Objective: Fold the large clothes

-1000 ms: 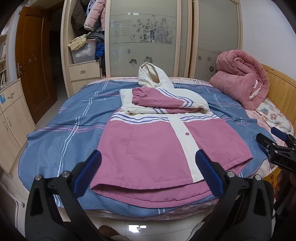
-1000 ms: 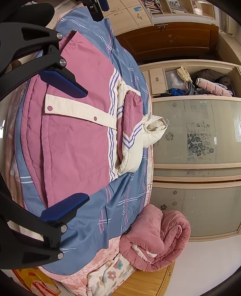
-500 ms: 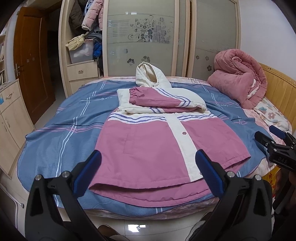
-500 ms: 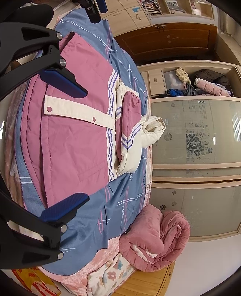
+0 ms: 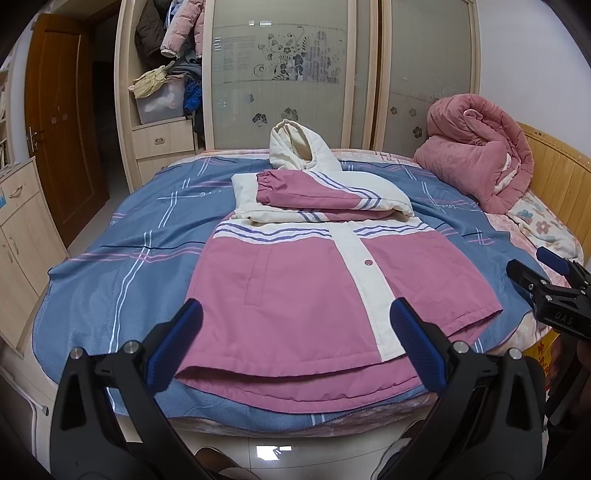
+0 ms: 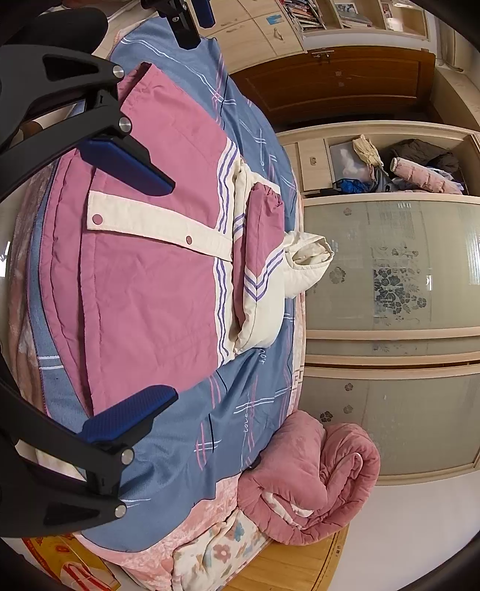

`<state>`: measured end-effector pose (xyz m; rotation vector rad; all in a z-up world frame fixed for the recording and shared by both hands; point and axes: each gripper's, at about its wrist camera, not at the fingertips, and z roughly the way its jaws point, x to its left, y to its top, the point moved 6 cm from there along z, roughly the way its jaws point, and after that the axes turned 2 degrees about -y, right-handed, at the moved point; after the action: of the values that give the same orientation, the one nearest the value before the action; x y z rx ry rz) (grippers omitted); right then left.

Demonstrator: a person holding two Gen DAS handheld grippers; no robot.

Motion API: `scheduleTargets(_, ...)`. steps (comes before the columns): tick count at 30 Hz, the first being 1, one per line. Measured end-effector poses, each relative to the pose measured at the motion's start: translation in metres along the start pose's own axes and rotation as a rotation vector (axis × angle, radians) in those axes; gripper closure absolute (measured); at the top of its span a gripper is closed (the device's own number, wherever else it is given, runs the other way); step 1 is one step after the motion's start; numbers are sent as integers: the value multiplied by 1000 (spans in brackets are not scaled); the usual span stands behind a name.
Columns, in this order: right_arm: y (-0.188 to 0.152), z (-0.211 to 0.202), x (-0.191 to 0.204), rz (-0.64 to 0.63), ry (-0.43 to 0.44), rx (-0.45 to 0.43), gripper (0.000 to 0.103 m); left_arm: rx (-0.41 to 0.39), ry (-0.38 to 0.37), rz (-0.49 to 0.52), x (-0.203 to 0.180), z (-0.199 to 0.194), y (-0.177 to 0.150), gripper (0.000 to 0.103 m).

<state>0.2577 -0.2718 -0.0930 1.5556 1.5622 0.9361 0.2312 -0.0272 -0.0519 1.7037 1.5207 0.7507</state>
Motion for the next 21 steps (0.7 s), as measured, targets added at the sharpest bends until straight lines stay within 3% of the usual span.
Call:
scheduleTargets(11,-3,22,2,0,12,30,1,-3,-7,22,-2,17,10,2)
scheduleTargets(16,3,40,6,-12,20,48,1,-41,-21,56,-5,33,42,2)
scheduleTargets(21,31,62,11,-44,10,30,1,-97,-47,77,-7,54,98,2)
